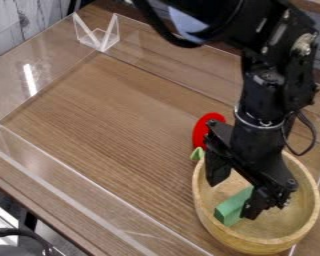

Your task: Remove the green block from the brown bowl and put it on the table

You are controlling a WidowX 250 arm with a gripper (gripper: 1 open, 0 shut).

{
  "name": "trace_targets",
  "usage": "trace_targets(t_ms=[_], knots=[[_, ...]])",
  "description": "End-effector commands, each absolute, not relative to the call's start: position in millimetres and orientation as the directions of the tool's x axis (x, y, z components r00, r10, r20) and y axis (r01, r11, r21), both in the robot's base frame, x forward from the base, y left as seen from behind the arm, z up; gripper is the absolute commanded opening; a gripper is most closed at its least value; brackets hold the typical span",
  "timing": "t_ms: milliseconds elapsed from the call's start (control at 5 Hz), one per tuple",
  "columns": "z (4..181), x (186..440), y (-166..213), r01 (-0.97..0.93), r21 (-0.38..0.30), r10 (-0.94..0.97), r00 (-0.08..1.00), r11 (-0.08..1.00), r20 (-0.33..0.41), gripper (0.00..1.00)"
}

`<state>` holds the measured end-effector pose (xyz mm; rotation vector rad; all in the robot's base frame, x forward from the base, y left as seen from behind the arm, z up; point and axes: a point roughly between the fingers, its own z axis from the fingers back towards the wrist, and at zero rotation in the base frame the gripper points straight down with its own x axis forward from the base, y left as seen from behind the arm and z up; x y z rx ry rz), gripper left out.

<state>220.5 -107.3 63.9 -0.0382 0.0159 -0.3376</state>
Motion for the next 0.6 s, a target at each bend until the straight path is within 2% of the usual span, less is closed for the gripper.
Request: trace_targets(t_ms=[0,400], knots=[[71.7,225,-107,0.322,-0.042,-0.321,0.947,0.946,0.03,1.0],[53.2,229,-107,0.319,-0.041,-0.319,0.948,0.947,0.011,1.0]])
